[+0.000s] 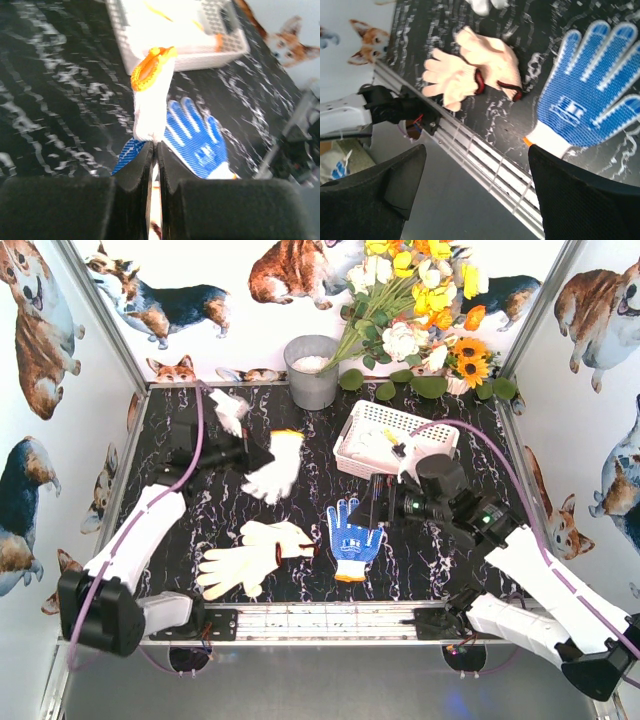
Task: Put the gloves into the storage basket
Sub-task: Pick up the glove from the center of the board.
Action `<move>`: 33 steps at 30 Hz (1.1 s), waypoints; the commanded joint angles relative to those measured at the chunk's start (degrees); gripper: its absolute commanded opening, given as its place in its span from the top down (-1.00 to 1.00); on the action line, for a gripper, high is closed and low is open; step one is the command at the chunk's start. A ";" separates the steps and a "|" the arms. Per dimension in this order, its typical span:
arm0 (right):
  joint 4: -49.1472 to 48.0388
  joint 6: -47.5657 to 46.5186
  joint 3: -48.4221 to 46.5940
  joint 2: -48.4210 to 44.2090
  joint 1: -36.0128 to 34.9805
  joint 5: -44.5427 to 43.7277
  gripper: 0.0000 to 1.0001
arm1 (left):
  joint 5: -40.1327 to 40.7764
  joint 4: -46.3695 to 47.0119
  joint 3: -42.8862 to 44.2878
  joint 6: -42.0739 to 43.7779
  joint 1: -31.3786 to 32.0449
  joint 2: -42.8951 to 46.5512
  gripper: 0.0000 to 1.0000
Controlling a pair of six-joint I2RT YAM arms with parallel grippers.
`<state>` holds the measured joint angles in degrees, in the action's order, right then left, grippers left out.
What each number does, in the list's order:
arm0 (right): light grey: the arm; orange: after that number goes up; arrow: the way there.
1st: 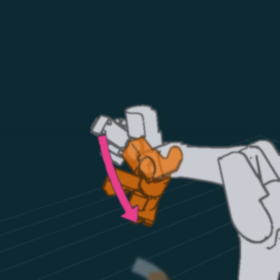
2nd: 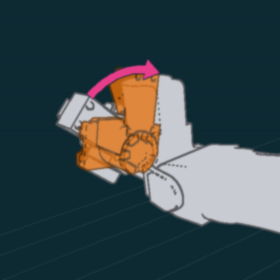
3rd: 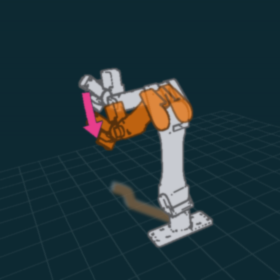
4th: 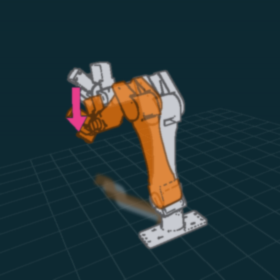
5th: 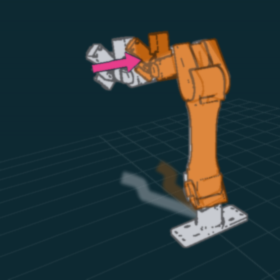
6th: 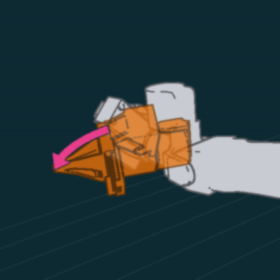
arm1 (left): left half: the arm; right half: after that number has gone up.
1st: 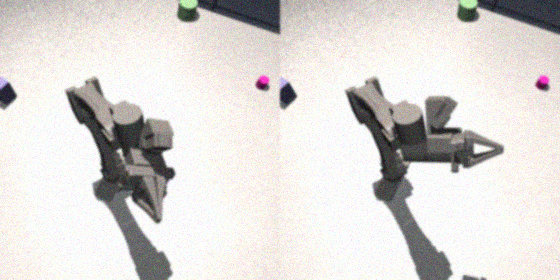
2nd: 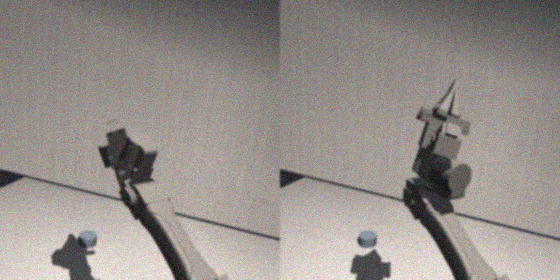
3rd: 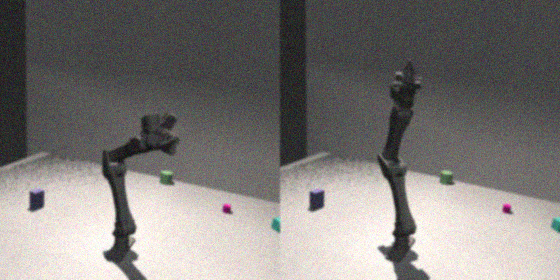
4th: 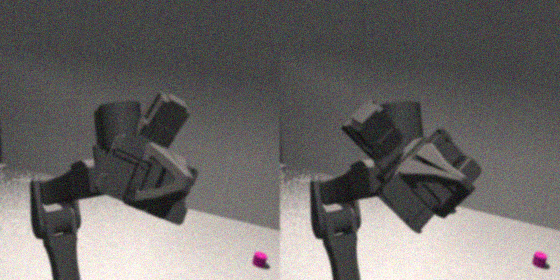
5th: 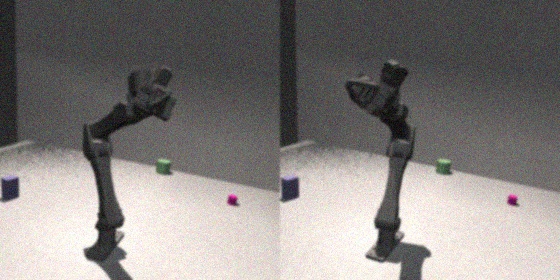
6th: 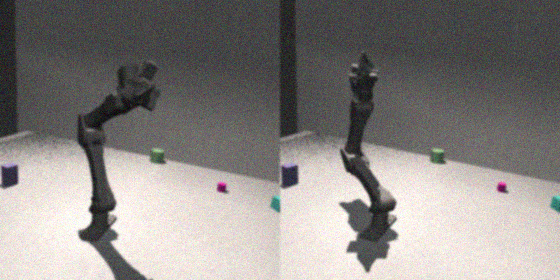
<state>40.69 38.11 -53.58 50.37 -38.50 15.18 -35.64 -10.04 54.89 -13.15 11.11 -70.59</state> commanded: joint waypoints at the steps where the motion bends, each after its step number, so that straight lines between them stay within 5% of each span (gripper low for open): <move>1: -3.39 -6.05 -7.19 1.54 0.08 7.88 -0.73 | -5.52 -6.68 2.38 2.44 6.33 3.93 1.00; 8: 6.22 -15.42 -16.67 5.35 0.09 5.97 -0.79 | -10.88 -9.02 3.21 1.50 16.47 6.86 1.00; 13: 19.28 -22.14 -26.10 8.32 0.40 -6.12 -0.99 | -13.26 -12.31 6.78 2.87 24.00 4.15 1.00; 20: 22.15 -24.05 -28.50 9.93 0.53 12.21 -0.99 | -14.95 -10.49 10.22 0.91 31.93 0.68 1.00; 27: 20.97 -24.05 -24.67 10.71 0.53 16.54 -1.00 | -16.45 -7.85 10.66 -1.55 35.59 -0.01 1.00; 30: 18.49 -22.33 -23.59 12.19 0.53 21.95 -0.80 | -16.39 -7.88 10.53 -1.79 36.78 -0.31 1.00; 33: 15.66 -20.57 -22.67 12.90 0.53 26.65 -0.27 | -14.95 -8.22 10.11 -1.65 36.96 0.15 1.00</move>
<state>62.13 15.59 -76.93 62.83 -37.95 33.28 -50.57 -19.73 63.79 -14.28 47.46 -70.48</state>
